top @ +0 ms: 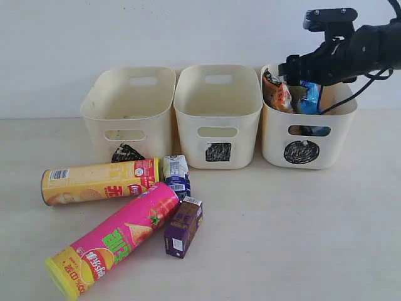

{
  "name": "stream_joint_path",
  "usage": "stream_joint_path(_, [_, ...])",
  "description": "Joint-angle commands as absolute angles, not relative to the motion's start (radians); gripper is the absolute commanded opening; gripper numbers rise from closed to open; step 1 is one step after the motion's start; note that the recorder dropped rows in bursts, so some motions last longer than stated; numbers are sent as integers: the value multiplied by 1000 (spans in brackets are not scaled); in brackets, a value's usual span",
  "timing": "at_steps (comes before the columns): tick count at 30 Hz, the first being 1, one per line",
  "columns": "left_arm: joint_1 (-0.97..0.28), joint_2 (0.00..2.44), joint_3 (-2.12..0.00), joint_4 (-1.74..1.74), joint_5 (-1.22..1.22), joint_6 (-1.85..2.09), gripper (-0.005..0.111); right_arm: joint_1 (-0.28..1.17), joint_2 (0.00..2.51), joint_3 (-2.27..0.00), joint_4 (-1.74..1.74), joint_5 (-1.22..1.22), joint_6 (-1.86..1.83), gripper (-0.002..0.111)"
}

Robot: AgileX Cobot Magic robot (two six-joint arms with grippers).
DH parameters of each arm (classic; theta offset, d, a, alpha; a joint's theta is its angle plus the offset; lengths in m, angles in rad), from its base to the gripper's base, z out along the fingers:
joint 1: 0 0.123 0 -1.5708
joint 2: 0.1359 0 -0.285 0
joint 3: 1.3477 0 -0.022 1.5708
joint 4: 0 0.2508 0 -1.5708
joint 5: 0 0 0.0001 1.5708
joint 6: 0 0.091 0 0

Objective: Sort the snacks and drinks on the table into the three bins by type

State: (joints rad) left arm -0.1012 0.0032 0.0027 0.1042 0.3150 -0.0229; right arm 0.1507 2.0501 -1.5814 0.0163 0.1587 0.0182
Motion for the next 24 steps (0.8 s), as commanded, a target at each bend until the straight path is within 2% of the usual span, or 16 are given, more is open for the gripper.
stream_joint_path(1, [-98,0,0,93,308,-29,4,144,1957,-1587,12,275,-13,65])
stream_joint_path(4, [-98,0,0,93,308,-29,4,144,1904,-1587,9,394,-75,48])
stream_joint_path(6, [-98,0,0,93,308,-29,4,144,1870,-1587,9,493,-127,30])
stream_joint_path(7, [-98,0,0,93,308,-29,4,144,1839,-1587,0,585,-178,13])
stream_joint_path(8, [-98,0,0,93,308,-29,4,144,1824,-1587,-10,632,-199,3])
stream_joint_path(9, [-98,0,0,93,308,-29,4,144,1814,-1587,-14,671,-203,0])
stream_joint_path(13, [-98,0,0,93,308,-29,4,127,1761,-1587,-16,895,-204,0])
stream_joint_path(17, [-98,0,0,93,308,-29,4,29,1656,-1538,-16,1060,-131,0])
stream_joint_path(24, [-98,0,0,93,308,-29,4,-20,1296,-1207,-11,859,-92,0])
